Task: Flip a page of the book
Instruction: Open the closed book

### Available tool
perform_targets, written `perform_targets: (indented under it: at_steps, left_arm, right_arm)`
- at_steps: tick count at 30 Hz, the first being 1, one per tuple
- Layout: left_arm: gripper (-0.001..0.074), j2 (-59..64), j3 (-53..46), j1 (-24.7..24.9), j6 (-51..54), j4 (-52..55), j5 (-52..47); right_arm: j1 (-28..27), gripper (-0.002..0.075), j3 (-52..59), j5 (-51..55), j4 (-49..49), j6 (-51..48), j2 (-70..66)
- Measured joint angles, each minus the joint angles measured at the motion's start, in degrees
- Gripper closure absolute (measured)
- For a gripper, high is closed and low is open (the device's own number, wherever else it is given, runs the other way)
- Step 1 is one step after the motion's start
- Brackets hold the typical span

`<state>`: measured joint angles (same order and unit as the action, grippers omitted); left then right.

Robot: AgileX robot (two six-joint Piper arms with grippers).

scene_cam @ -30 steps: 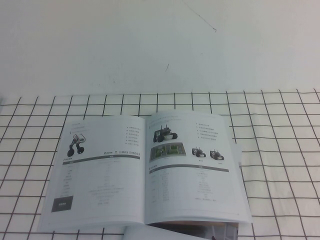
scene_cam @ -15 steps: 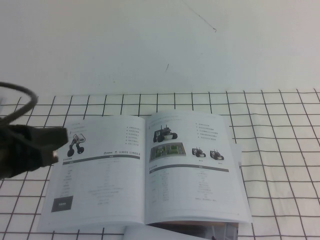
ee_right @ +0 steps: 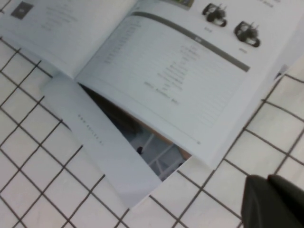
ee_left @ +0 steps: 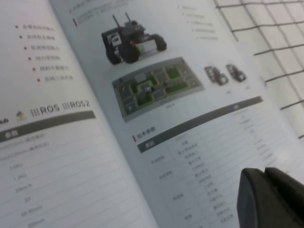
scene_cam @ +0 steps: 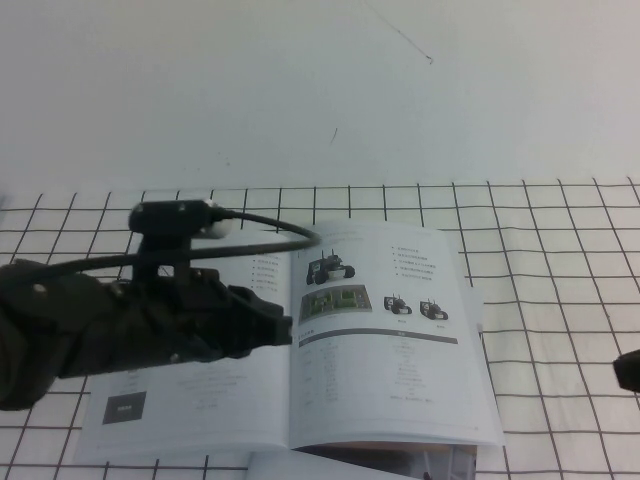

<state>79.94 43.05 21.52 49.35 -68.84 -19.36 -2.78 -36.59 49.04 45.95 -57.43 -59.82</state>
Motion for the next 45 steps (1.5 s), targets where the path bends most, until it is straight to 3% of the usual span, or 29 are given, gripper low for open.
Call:
perform_targets:
  at_steps: [12,19,22,24,28,31,38,45]
  left_arm:
    - [0.0738,12.54,0.11,1.70,-0.69,-0.90,7.59]
    - [0.0738,16.82,0.44,1.70,-1.04,-3.04,9.90]
    - [0.0738,17.85,0.44,1.70,-1.19,-3.43,10.76]
    - [0.0738,18.33,0.44,1.70,-1.19,-3.52,11.07]
    - [0.0738,19.25,0.44,1.70,-1.19,-3.80,11.37]
    - [0.0738,19.61,0.47,1.70,-1.19,-3.80,11.66]
    - [0.0738,19.61,0.56,1.70,-1.19,-4.26,12.23]
    - [0.0738,19.74,0.56,1.70,-1.19,-4.58,12.23]
  right_arm:
    - [14.15,0.0728,-8.02,-4.02,1.26,0.39,-15.52]
    - [15.35,0.0718,-19.31,-4.67,-2.02,2.61,-26.12]
    - [15.35,0.0652,-23.93,-4.67,-2.24,5.01,-30.91]
    - [15.35,0.0563,-26.16,-4.67,-1.81,5.58,-34.48]
    - [15.35,0.0312,-29.76,-4.78,-0.96,7.20,-41.51]
    - [15.35,0.0218,-32.17,-4.95,0.88,8.42,-46.53]
    - [15.35,0.0179,-37.16,-5.38,5.88,9.51,-54.88]
    - [15.35,0.0178,-38.99,-5.17,3.28,13.39,-56.33]
